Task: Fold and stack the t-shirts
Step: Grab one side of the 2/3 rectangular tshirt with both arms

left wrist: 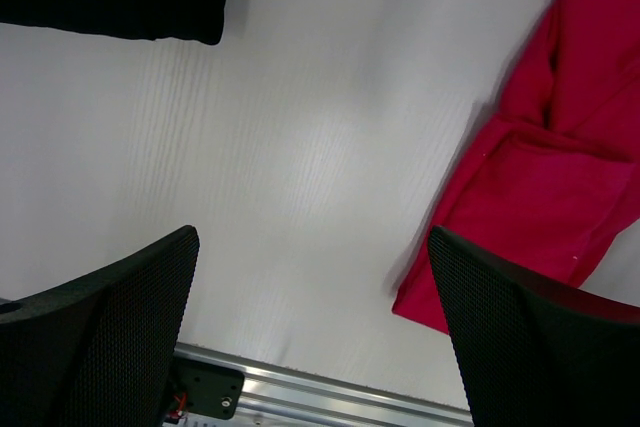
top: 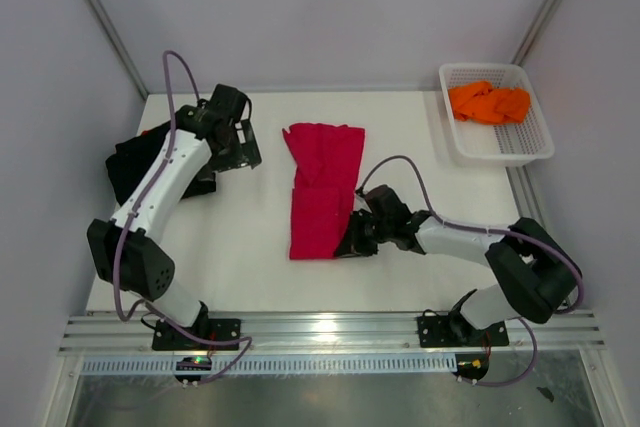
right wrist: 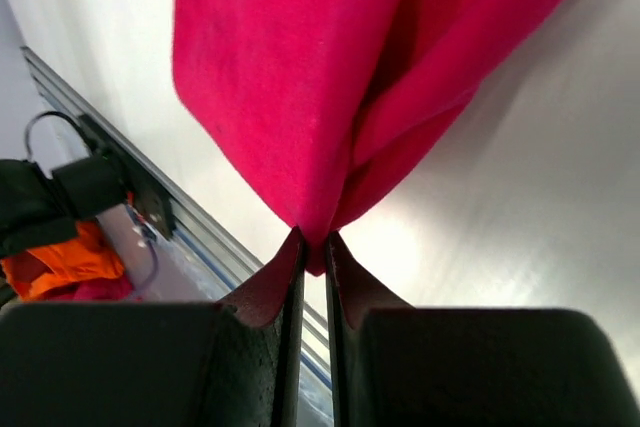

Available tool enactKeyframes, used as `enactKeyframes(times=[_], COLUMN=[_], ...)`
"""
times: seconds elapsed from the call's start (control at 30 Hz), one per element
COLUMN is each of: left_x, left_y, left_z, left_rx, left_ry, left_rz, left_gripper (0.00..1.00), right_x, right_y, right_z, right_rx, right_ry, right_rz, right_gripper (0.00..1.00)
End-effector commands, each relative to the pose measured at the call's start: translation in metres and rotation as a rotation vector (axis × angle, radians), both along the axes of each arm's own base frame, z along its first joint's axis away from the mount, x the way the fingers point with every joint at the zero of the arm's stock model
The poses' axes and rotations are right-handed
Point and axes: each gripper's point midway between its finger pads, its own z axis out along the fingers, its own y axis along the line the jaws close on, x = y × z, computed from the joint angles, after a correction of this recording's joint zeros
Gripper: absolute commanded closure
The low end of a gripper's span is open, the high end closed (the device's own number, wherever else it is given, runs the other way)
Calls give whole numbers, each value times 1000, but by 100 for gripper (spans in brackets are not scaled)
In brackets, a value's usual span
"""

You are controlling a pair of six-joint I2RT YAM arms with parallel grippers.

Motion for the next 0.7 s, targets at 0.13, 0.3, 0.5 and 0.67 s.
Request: enactKeyframes(times=[0.13,0.3,0.5,0.67], left_x=[10,-10,-65,-99], left_y=[-17,-51,-120,-128], left_z=[0,-20,-72,-90], left_rx=[-82,-300,-657,-682], left_ry=[5,75,42,0], left_rz=[-6,22,78,125], left_gripper=[1,1,2,1], right_x=[-46,-58,-57,-56], right_y=[-38,-49,-49,-46], right_z=[-6,-8,-13,-14], right_rx=[-76,-64,-72,-66], right_ry=[41,43,41,45], right_rz=[69,40,37,41], right_gripper=[94,94,94,94])
